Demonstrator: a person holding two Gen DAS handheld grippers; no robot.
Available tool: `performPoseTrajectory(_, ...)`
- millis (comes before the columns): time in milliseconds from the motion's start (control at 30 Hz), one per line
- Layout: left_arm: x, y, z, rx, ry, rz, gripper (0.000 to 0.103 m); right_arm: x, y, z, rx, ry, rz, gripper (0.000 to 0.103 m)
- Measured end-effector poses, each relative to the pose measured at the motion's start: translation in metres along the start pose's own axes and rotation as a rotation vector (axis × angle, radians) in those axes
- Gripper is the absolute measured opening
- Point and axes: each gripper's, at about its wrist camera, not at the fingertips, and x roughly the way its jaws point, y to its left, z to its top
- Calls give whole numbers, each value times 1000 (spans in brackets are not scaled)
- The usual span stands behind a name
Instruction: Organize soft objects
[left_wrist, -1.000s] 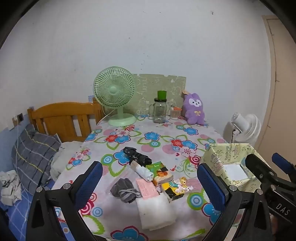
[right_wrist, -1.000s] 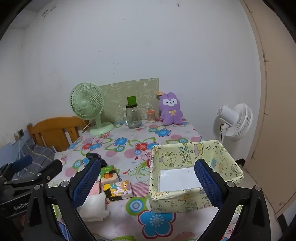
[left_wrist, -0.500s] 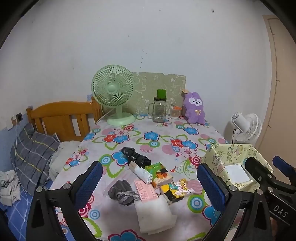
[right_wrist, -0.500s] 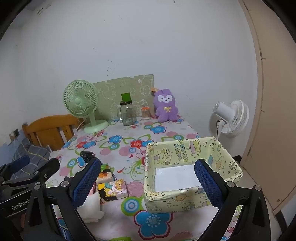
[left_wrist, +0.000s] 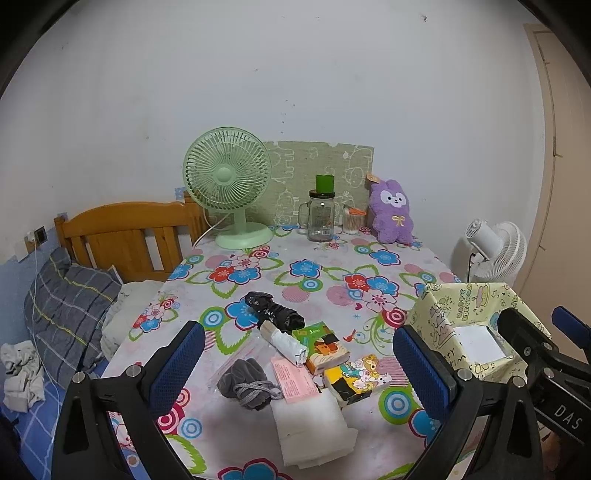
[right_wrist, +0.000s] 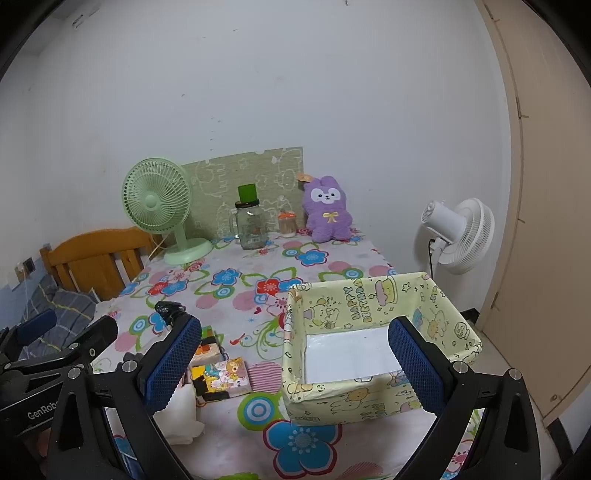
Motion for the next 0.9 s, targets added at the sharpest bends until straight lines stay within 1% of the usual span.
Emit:
performPoseTrajectory(67,1,-1,-1,3,2,-16,102,0,0,0,0,2,-2,103)
performPoseTrajectory(300,0,-5,-2,15,-5,-9,100,0,0,0,3,0,-11,103)
performPoseTrajectory(900,-3,-4,-1,29,-8,0,100,-2,0,0,4,1,-10,103)
